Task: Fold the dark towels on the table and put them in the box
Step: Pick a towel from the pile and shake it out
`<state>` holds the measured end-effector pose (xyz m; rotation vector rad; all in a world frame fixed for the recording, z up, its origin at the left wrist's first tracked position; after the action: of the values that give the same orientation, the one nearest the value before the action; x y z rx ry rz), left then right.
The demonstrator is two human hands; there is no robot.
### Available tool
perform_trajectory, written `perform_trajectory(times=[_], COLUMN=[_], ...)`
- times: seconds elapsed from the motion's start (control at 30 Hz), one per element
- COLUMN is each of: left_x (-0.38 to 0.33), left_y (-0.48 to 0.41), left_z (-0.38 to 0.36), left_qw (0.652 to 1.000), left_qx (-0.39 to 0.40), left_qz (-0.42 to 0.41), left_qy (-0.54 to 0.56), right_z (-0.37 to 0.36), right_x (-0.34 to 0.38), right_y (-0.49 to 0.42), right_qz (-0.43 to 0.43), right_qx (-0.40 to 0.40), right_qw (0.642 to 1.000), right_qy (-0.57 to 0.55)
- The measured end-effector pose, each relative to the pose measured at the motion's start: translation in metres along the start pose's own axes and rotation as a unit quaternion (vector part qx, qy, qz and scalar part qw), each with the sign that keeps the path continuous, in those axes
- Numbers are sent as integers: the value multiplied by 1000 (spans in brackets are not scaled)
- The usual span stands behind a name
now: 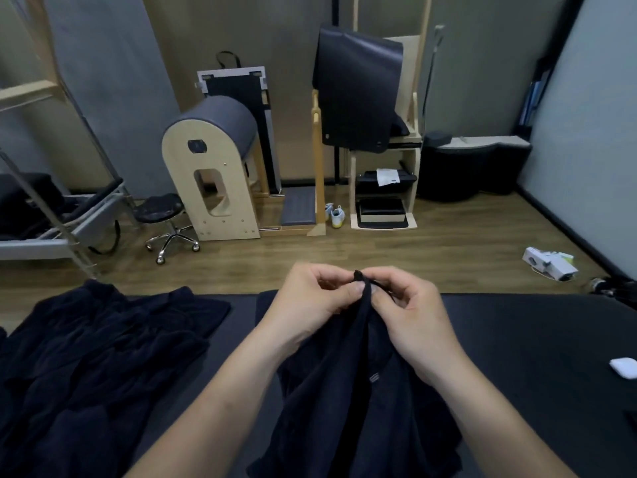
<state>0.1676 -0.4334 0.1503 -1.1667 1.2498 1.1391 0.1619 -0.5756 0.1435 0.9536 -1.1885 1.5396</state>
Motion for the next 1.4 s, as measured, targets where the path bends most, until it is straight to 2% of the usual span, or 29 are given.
perform_trajectory(times=[0.17,0.3,0.47,0.53,0.63,0.73,0.87,0.97,1.1,1.17,1.23,1.33,1.4], left_x=[-30,-68,-112,-131,-167,-211,-249,-242,-210,-197,-193,-205,-221], left_y=[-22,-45,-70,-79,-88,-94,-89,-85,-63,-51,-42,-34,-30], left_z=[-14,-26,-16,-1,31,84,149,187,261,285,291,291,295], left_qw=[989,972,947,927,894,870,835,827,826,821,812,804,798], left_qx=[-13,-37,-92,-126,-180,-267,-345,-363,-441,-456,-454,-454,-478], left_qz=[-133,-204,-262,-287,-318,-327,-318,-290,-223,-197,-188,-204,-217], left_qy=[-66,-115,-162,-206,-258,-255,-286,-316,-273,-281,-315,-326,-296], right_z=[22,43,71,83,95,112,135,130,138,145,149,185,211], right_x=[15,6,-32,-43,-65,-86,-104,-128,-167,-174,-156,-67,24], right_y=[-3,-15,-33,-40,-51,-58,-61,-54,-32,-23,-39,-115,-157], right_qz=[19,7,-53,-74,-123,-160,-167,-175,-244,-267,-259,-189,-73], right_qx=[-38,-94,-152,-149,-89,-57,-89,-72,-11,-4,-1,-148,-268], right_qw=[999,993,975,969,952,930,901,875,837,831,843,894,898], right_qy=[-19,74,152,183,264,325,389,447,490,488,472,377,340])
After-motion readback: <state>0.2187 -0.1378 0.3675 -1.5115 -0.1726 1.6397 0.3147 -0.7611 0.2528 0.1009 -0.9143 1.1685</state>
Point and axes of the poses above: each hand's wrist, its own y-axis away from the middle knuckle, its own z-axis out of the back of the hand, x = y × z, the point moved 7 cm from there along -y, towards the middle knuckle, and after that the axes turned 9 degrees about y, right-handed, at the moved point
